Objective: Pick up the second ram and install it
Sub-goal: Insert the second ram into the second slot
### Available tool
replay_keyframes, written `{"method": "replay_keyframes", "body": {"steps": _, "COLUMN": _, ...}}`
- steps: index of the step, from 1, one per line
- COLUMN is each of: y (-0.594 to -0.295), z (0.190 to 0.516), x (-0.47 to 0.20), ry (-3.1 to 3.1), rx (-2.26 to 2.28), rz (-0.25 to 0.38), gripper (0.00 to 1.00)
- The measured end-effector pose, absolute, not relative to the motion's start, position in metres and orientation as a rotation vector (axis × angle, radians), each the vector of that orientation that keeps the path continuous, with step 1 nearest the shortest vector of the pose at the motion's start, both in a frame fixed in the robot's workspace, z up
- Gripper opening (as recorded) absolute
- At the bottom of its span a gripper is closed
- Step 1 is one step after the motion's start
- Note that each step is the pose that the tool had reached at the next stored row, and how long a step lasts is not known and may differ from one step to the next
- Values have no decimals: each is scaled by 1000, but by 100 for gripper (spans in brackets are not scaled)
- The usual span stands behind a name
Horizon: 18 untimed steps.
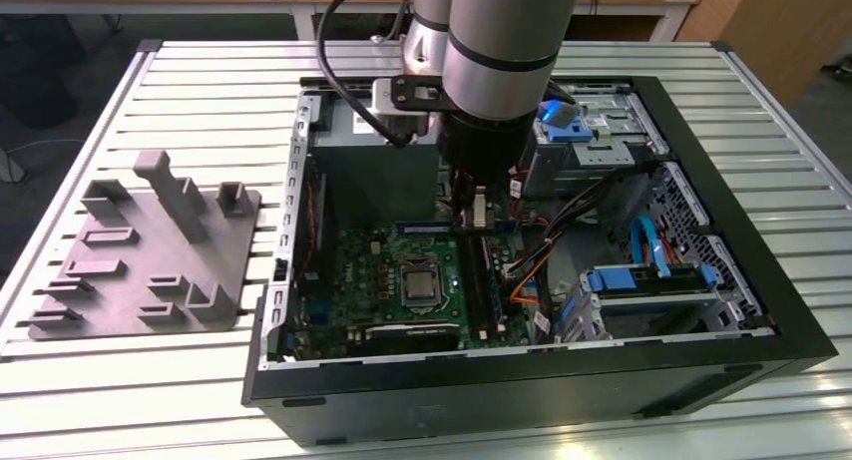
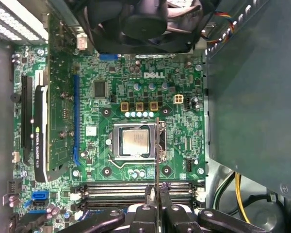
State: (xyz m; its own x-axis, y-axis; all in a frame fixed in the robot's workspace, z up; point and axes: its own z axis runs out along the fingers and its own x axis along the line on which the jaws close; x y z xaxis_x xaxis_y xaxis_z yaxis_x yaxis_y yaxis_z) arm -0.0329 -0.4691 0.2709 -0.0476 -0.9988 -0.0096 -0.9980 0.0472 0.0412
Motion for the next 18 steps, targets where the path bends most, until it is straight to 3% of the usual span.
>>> {"method": "replay_keyframes", "body": {"steps": 18, "y": -469, "z": 270, "x": -33, "ry": -2408, "rx": 1973, "rz": -44, "gripper": 14}}
